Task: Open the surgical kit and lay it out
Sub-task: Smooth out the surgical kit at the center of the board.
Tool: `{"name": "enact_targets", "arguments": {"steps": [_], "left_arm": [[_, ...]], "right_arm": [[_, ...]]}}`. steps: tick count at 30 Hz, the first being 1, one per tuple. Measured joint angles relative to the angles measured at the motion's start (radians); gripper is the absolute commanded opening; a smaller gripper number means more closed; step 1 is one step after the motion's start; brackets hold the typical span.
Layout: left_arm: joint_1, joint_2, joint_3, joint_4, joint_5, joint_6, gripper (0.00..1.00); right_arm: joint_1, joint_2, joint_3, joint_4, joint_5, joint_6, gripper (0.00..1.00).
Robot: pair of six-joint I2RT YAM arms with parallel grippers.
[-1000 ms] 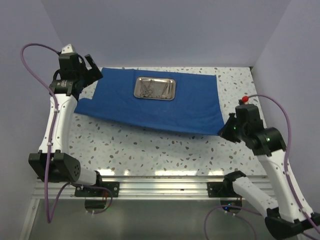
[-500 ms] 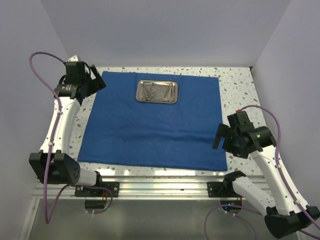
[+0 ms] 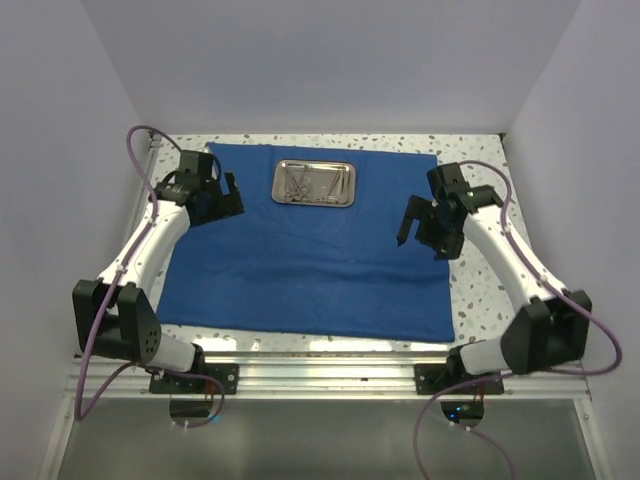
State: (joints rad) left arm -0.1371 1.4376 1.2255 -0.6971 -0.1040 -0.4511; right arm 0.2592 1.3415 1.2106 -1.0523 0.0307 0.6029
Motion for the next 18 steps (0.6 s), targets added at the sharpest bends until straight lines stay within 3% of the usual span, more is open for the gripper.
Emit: {"name": "enact_targets", "arguments": {"steps": [9,18], "left_arm": [[0.004,0.093,-0.004,0.044,0.008,0.026,1.0],[0.073,0.324,0.102,0.08,0.065,0.026,1.0]], "right_arm": [[-0.162,0.547,0.372,0.135,-0.013,-0.036,0.98],[-0.196,0.979,0.776,0.115,0.046,-0.047,0.97]]}}
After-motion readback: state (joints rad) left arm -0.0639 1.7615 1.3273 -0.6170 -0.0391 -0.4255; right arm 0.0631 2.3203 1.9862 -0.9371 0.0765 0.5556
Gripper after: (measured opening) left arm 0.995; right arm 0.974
